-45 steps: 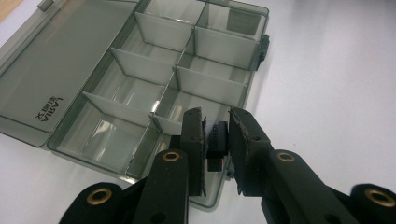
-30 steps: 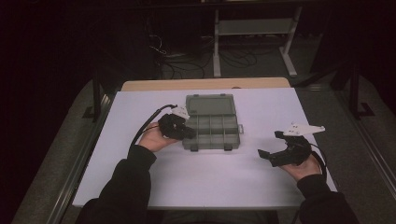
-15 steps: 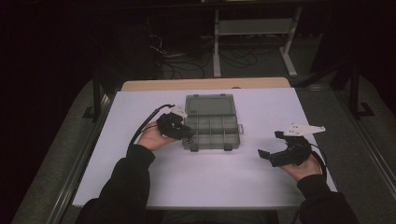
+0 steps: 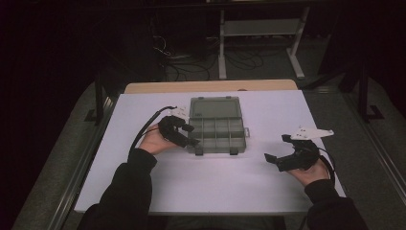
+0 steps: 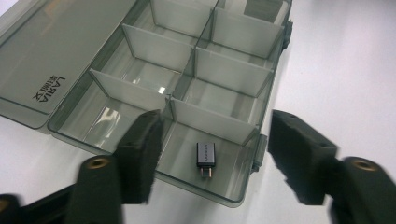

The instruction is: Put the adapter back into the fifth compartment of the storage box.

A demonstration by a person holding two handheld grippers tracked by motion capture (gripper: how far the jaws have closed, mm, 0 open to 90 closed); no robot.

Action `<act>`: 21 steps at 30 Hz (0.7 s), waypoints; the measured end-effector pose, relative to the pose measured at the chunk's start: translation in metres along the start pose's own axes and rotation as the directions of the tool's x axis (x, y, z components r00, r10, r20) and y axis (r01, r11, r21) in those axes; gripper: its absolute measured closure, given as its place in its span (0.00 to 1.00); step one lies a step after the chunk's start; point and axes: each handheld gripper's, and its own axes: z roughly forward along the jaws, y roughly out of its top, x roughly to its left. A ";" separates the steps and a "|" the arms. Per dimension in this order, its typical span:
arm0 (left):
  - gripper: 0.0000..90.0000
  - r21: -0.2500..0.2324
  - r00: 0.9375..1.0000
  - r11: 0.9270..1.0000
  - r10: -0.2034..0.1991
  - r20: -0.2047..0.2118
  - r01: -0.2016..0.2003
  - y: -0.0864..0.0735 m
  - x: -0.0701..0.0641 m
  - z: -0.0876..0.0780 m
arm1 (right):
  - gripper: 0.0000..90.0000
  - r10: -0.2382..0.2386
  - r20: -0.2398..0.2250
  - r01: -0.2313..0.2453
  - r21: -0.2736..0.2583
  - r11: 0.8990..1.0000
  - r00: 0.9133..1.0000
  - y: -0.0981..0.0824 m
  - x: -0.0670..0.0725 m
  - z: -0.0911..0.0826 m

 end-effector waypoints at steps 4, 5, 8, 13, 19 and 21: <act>0.30 -0.022 1.000 1.000 0.004 0.008 -0.004 0.001 -0.002 -0.005 | 0.00 0.000 -0.004 0.000 0.000 1.000 1.000 0.000 0.000 0.000; 0.27 -0.031 1.000 1.000 0.004 0.001 -0.004 0.001 -0.003 -0.007 | 0.00 0.000 -0.005 0.000 -0.002 1.000 1.000 0.000 0.000 0.000; 0.15 -0.047 1.000 0.999 -0.002 -0.020 0.001 0.002 -0.005 -0.010 | 0.00 0.002 -0.006 -0.002 -0.004 1.000 1.000 0.000 0.000 -0.001; 0.11 -0.066 1.000 0.998 -0.004 -0.016 0.002 0.002 -0.006 -0.015 | 0.00 0.002 -0.008 -0.002 -0.003 1.000 1.000 0.000 0.000 -0.001; 0.00 -0.076 1.000 0.997 -0.006 -0.006 0.005 0.002 -0.010 -0.024 | 0.00 0.002 -0.007 -0.002 -0.004 1.000 1.000 0.000 0.000 -0.001; 0.00 -0.095 1.000 0.995 -0.004 -0.025 0.002 0.000 -0.012 -0.029 | 0.00 0.002 -0.006 -0.002 -0.004 1.000 1.000 0.000 0.000 -0.001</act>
